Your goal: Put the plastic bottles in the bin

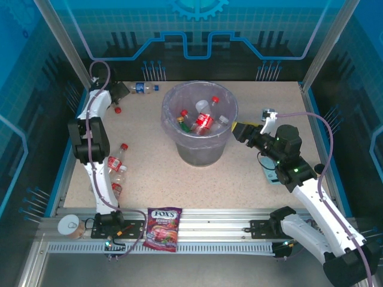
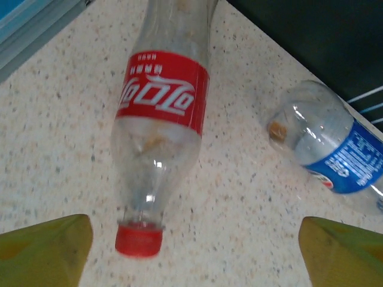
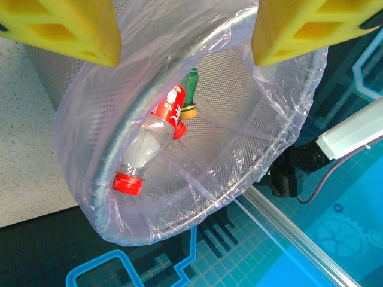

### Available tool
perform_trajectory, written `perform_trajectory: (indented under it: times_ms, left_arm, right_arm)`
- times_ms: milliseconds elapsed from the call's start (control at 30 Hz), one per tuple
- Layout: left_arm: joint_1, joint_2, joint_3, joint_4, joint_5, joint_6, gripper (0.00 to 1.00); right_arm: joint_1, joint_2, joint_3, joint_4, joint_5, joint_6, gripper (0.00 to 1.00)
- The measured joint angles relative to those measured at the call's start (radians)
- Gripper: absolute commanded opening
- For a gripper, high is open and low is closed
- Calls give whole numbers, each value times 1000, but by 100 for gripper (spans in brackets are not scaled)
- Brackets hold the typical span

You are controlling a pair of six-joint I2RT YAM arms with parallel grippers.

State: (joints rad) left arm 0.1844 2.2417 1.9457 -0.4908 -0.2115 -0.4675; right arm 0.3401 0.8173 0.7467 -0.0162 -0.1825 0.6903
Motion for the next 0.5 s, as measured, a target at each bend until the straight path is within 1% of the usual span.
perform_trajectory:
  times_ms: [33, 133, 233, 300, 367, 500]
  left_arm:
    - [8, 28, 34, -3, 3, 13, 99]
    - [31, 122, 151, -34, 23, 58, 99]
    - [45, 241, 317, -98, 26, 113, 99]
    - [48, 299, 397, -140, 26, 138, 99]
    - [49, 329, 433, -169, 27, 155, 98]
    - [49, 346, 446, -217, 41, 163, 90]
  right_arm:
    - [0, -2, 1, -4, 0, 0, 61]
    - [0, -4, 5, -21, 6, 0, 61]
    - [4, -4, 17, -37, 19, 0, 61]
    - [11, -3, 24, -41, 26, 0, 61]
    - [20, 1, 32, -44, 32, -3, 61]
    - [34, 15, 39, -47, 45, -3, 61]
